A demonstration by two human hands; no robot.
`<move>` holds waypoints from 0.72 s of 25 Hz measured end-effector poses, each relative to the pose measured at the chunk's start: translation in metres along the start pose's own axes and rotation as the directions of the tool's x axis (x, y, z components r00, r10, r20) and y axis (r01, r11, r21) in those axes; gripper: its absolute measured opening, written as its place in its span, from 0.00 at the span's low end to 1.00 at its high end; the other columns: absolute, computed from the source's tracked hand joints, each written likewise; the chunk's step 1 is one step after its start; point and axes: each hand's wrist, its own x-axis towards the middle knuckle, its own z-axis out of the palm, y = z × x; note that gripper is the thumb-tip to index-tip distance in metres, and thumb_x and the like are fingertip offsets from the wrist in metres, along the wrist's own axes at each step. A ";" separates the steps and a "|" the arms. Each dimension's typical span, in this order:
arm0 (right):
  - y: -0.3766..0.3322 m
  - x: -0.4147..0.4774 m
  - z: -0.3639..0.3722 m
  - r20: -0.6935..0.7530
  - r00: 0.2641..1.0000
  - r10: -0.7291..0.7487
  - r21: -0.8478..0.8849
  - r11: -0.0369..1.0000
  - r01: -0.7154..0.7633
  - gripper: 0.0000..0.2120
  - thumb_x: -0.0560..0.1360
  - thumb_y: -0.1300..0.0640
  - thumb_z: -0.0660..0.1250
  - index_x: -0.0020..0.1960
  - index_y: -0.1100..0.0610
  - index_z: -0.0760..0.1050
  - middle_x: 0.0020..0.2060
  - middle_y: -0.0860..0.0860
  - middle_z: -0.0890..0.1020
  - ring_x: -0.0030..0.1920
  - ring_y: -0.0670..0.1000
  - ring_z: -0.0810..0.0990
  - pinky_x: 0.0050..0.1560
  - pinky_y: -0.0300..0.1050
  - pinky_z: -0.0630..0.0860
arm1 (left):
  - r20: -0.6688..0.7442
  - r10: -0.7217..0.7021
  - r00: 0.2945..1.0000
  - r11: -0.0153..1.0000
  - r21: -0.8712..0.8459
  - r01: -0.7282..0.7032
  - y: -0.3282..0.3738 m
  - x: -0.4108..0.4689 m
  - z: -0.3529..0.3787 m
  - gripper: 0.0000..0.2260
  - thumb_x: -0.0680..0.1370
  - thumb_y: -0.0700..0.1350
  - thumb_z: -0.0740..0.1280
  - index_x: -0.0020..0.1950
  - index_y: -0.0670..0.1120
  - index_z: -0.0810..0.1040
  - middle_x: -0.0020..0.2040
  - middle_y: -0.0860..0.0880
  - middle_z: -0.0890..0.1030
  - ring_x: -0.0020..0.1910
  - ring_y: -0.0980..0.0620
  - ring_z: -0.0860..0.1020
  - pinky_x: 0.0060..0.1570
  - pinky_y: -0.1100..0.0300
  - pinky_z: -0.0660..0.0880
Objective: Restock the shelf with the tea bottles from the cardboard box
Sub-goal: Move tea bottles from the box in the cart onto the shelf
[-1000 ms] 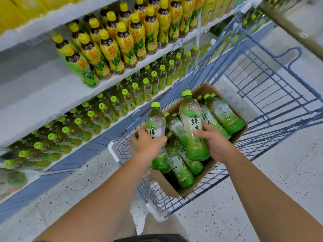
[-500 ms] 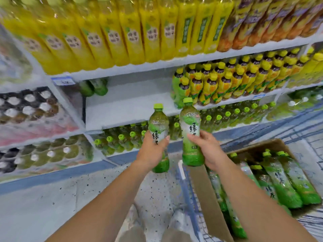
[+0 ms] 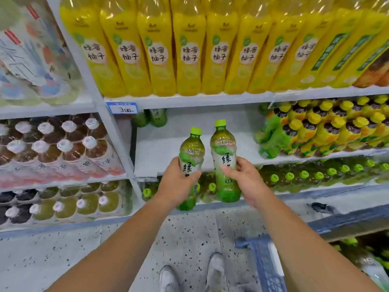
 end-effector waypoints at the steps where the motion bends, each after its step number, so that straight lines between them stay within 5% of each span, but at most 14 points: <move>1: 0.004 0.016 0.004 0.005 1.000 -0.001 0.007 1.000 0.001 0.15 0.74 0.57 0.74 0.60 0.54 0.77 0.53 0.51 0.86 0.52 0.53 0.85 0.57 0.61 0.80 | -0.036 -0.006 0.999 1.000 0.005 0.006 -0.007 0.015 0.001 0.15 0.74 0.51 0.74 0.57 0.52 0.75 0.47 0.54 0.81 0.46 0.56 0.80 0.45 0.57 0.76; 5: 0.021 0.084 0.012 0.044 0.997 -0.063 0.021 0.998 0.063 0.15 0.75 0.58 0.72 0.60 0.57 0.77 0.53 0.54 0.86 0.52 0.55 0.85 0.55 0.59 0.81 | -0.126 0.063 0.990 0.998 0.026 -0.060 -0.032 0.081 0.009 0.12 0.73 0.52 0.75 0.53 0.52 0.78 0.43 0.55 0.82 0.42 0.57 0.80 0.35 0.63 0.72; 13: 0.029 0.178 0.022 0.152 0.935 -0.320 0.103 0.946 0.307 0.18 0.73 0.55 0.69 0.61 0.59 0.77 0.53 0.57 0.85 0.53 0.56 0.85 0.50 0.51 0.82 | -0.239 0.252 0.938 0.959 -0.064 -0.275 -0.053 0.172 0.020 0.11 0.72 0.53 0.75 0.53 0.55 0.79 0.44 0.56 0.85 0.43 0.58 0.83 0.47 0.53 0.82; 18: 0.028 0.235 0.032 0.139 0.865 -0.482 0.156 0.873 0.462 0.21 0.73 0.55 0.69 0.64 0.60 0.75 0.57 0.59 0.83 0.57 0.60 0.83 0.56 0.59 0.79 | -0.375 0.433 0.820 0.867 -0.076 -0.492 -0.055 0.215 0.021 0.12 0.73 0.49 0.76 0.53 0.54 0.78 0.45 0.56 0.84 0.41 0.65 0.81 0.38 0.69 0.77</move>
